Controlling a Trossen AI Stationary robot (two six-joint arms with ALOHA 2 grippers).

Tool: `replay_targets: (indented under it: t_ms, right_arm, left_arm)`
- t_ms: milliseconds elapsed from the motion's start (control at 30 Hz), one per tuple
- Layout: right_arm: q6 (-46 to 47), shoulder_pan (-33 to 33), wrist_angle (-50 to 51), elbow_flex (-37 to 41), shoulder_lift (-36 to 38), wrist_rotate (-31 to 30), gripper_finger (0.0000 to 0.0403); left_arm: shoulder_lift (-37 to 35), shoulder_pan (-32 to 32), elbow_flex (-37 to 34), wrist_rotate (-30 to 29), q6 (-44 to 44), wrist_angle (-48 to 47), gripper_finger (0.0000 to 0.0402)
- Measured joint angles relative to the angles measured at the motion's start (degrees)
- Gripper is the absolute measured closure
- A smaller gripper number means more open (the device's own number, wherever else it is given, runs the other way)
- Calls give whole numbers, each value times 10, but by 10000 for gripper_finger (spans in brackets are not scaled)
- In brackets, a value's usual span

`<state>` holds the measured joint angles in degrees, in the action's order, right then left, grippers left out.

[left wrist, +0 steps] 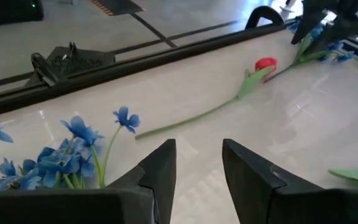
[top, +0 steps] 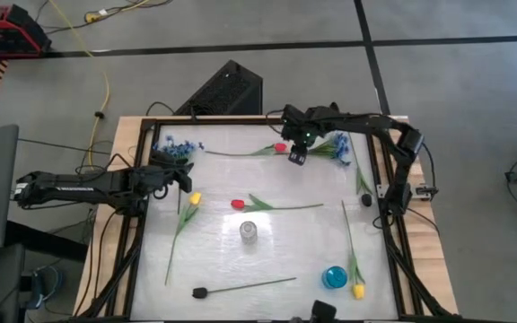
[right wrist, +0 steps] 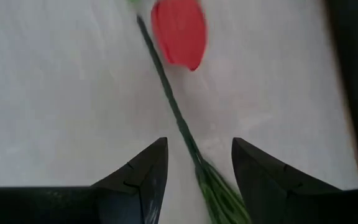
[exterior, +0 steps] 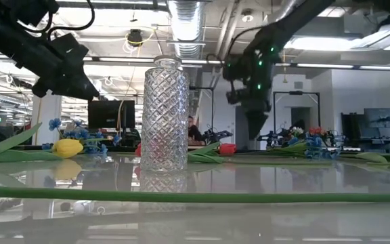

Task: Sort flowers into vase by color
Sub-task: Put the right blue flowers into the blue vase

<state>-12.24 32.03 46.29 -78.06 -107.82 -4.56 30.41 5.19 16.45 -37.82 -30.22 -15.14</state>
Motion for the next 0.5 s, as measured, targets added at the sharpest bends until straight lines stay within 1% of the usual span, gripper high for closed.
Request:
replay_targets:
  t_ms: [133, 367, 433, 500]
  right_arm:
    - [-18, 1, -4, 0, -36, -8, 200]
    - [-35, -2, -16, -1, -71, -19, 202]
    - [-35, -1, -11, -2, -75, -16, 216]
    - [-33, -1, 3, -2, -75, -15, 246]
  left_arm:
    - [1, 0, 0, -2, 3, 0, 283]
    - [1, 0, 0, -11, 17, 0, 283]
    - [0, 0, 0, -16, 17, 1, 283]
    - [1, 0, 0, -17, 17, 0, 283]
